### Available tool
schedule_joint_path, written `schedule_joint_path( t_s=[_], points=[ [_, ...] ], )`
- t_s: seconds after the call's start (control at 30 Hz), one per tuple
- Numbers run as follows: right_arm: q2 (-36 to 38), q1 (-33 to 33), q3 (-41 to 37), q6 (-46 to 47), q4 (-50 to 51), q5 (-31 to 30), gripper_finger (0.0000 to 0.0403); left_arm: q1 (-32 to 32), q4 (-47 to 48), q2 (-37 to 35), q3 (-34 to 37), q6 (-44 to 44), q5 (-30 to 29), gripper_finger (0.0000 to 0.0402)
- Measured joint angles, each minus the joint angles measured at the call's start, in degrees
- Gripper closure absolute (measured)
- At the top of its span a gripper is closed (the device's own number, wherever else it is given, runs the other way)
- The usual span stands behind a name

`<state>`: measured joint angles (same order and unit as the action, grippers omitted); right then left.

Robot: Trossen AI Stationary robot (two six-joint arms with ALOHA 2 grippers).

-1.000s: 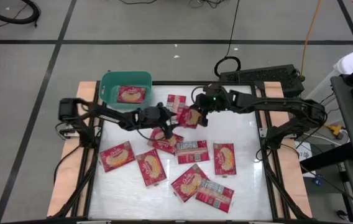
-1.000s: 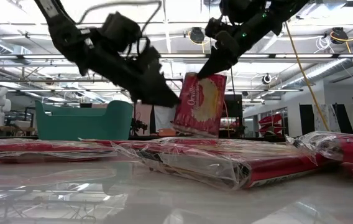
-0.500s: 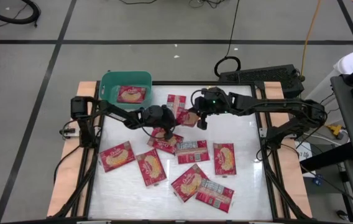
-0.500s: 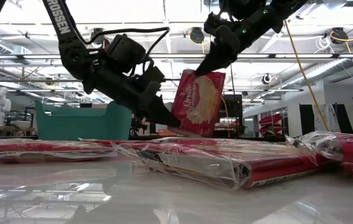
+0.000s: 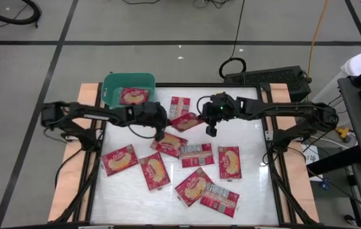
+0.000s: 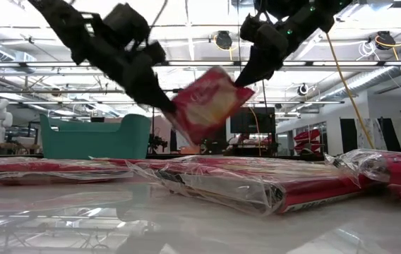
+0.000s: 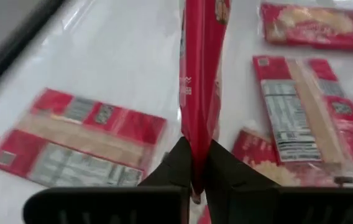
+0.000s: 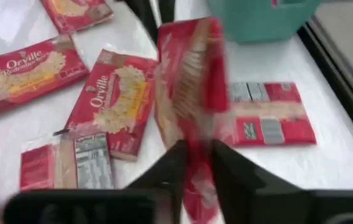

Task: Sort popcorn bags into baskets
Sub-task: Stack the red popcorn bag on the red popcorn bags in the green bin

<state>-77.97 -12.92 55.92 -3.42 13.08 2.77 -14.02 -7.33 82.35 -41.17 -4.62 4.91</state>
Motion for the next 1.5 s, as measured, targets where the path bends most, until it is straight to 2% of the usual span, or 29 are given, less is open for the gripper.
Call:
schedule_joint_path(
  t_s=[0.2, 0.3, 0.4, 0.5, 0.6, 0.7, 1.0, 1.07, 1.2, 1.33, 1.5],
  points=[
    [-0.1, 2.0, -5.3, 2.6, -12.4, -1.2, 0.0211, -0.1, 10.6, -3.7, -0.1, -2.4, -0.5, 0.0381],
    [-0.3, 2.6, -8.1, 3.5, -20.7, -1.3, 0.0165, -0.1, 13.7, -4.0, 0.0, -2.8, -0.5, 0.0383],
    [-2.2, 2.9, -9.7, 4.3, -27.7, -1.2, 0.0141, 0.0, 14.8, -4.0, 0.0, -3.2, -0.5, 0.0383],
    [-6.3, 2.9, -9.9, 4.7, -32.8, -1.0, 0.0138, 0.0, 14.7, -4.0, 0.0, -3.4, -0.5, 0.0379],
    [-10.5, 2.9, -9.9, 5.1, -37.5, -1.4, 0.0150, 0.4, 14.6, -4.0, 0.0, -4.4, -0.6, 0.0378],
    [-13.4, 2.8, -10.0, 4.9, -39.1, -0.4, 0.0183, 0.5, 14.6, -4.0, 0.0, -4.3, -1.4, 0.0378],
    [-15.7, 2.8, -9.9, 4.5, -42.0, 0.4, 0.0384, 0.7, 14.0, -4.0, 0.0, -2.5, -2.3, 0.0366],
    [-15.4, 2.7, -9.9, 4.2, -41.8, 0.4, 0.0388, 0.7, 14.3, -4.4, 0.0, -1.0, -2.7, 0.0348],
    [-14.0, 2.4, -9.9, 3.2, -41.1, 0.3, 0.0373, 0.7, 16.8, -8.0, 0.0, 2.9, -4.0, 0.0293],
    [-11.9, 2.0, -9.9, 1.4, -40.4, 0.3, 0.0390, 0.7, 19.9, -13.7, -0.1, 5.1, -7.5, 0.0245],
    [-11.5, 2.1, -11.3, 2.7, -43.9, 0.4, 0.0390, 0.7, 15.6, -19.9, 3.5, 5.2, -8.0, 0.0205]
  ],
)
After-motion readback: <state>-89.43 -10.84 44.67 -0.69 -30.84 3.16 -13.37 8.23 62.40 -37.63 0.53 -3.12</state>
